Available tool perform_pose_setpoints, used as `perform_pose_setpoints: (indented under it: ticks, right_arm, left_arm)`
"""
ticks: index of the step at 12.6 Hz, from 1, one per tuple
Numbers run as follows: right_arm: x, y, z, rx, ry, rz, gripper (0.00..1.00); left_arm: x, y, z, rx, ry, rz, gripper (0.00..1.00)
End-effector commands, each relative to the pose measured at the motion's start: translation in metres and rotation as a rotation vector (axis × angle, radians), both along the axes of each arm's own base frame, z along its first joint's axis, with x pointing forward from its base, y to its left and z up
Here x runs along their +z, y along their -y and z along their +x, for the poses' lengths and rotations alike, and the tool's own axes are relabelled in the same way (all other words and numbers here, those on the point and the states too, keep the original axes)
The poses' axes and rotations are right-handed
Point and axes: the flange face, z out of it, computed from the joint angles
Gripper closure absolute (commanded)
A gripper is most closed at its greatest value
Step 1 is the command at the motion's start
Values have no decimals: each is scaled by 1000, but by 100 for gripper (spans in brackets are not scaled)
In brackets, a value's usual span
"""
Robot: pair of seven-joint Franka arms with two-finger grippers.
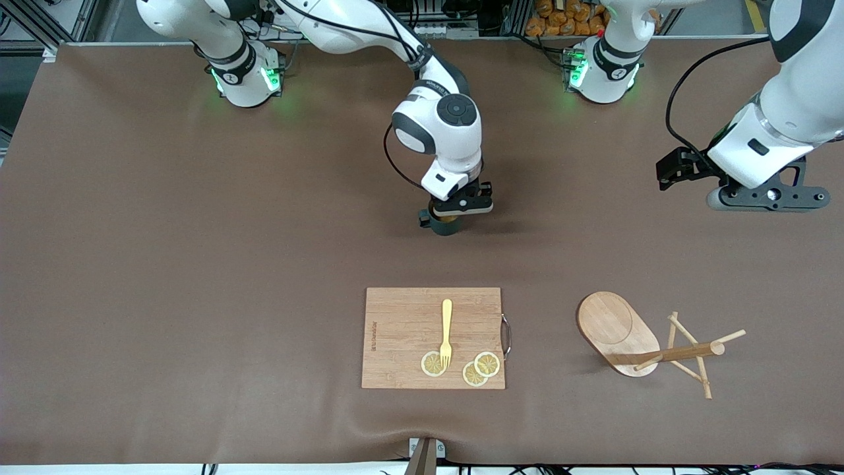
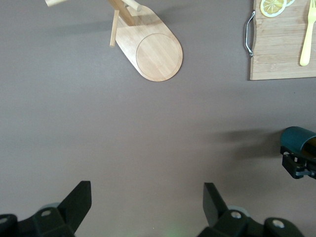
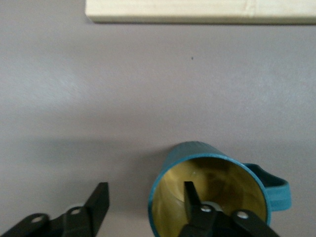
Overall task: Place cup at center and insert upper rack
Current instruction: 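Lower the mug and open the right gripper while the left gripper approaches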
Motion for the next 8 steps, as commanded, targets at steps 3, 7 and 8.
perform_pose_setpoints:
  ticks: [3,7,8]
  right_arm:
    - [93,34,36,-80,26,54,0]
    - [141,120,98,-112,-13,-7,0]
    - [145,149,116,-80,-38,-45,0]
  left_arm:
    - [11,19,-5,-1,37,15,0]
    - [7,24,-1,123,44,6,0]
    - [6,38,-3,152,51,4,0]
